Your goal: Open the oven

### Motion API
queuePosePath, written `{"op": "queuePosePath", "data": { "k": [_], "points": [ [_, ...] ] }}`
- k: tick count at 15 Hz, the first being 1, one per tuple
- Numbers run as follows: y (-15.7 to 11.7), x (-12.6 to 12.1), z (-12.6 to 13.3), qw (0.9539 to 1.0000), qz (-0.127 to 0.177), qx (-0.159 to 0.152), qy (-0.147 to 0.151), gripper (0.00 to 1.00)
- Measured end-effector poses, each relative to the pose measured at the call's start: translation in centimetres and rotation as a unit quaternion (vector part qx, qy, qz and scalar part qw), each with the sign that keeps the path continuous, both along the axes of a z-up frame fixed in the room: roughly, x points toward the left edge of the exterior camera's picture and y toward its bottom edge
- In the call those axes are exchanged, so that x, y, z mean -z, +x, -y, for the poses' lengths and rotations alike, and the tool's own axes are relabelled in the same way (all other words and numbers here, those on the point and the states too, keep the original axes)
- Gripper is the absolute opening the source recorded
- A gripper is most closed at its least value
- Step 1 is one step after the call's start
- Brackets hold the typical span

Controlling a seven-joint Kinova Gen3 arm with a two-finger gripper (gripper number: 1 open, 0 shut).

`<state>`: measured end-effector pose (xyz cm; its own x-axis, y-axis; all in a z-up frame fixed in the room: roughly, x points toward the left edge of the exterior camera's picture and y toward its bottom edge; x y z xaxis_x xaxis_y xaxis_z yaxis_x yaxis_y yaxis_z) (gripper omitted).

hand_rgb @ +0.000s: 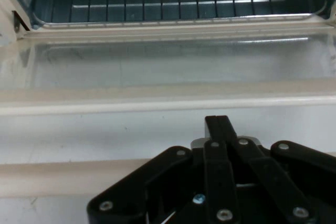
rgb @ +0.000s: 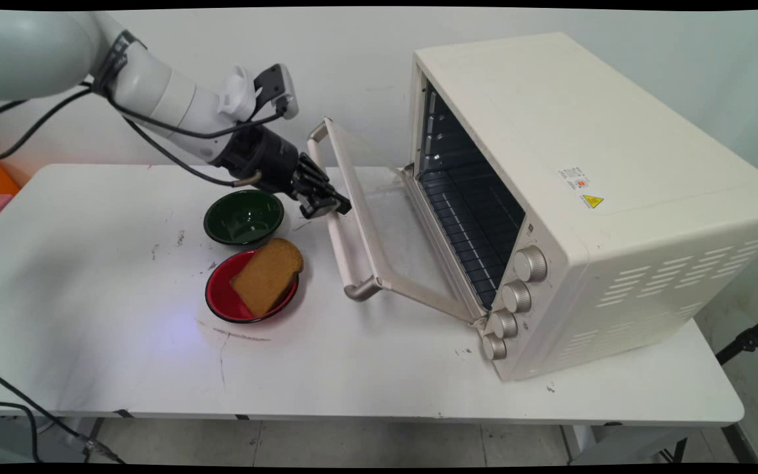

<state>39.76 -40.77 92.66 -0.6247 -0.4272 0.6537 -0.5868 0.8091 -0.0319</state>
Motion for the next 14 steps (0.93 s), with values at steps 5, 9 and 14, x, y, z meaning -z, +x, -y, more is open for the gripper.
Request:
{"op": "queuePosePath", "data": {
  "k": [5,9,14],
  "points": [
    [1.2,2.0,-0.4,0.9998,0.001,0.013,-0.016,0.0],
    [2.0,3.4,-0.7,0.9995,0.003,0.022,-0.025,0.0],
    [3.0,4.9,-1.2,0.999,0.005,0.031,-0.031,0.0]
  ]
}}
